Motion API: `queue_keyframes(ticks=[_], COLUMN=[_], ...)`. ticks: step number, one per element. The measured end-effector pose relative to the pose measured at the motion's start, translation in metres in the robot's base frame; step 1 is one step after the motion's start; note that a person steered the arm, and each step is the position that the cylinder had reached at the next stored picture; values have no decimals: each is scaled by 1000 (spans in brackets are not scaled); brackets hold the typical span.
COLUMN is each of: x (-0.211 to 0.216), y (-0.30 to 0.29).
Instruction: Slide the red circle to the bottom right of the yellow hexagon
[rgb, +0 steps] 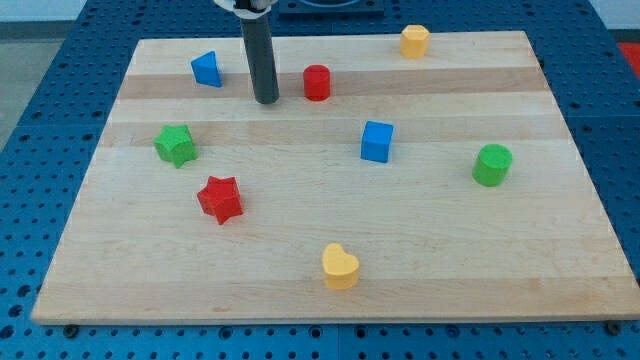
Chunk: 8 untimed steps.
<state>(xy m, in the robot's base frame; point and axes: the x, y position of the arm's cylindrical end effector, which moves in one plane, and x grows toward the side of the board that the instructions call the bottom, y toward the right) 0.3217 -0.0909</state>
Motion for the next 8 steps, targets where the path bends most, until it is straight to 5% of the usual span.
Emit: queue_keyframes(ticks=[3,8], x=[-19,-19], y=[12,177])
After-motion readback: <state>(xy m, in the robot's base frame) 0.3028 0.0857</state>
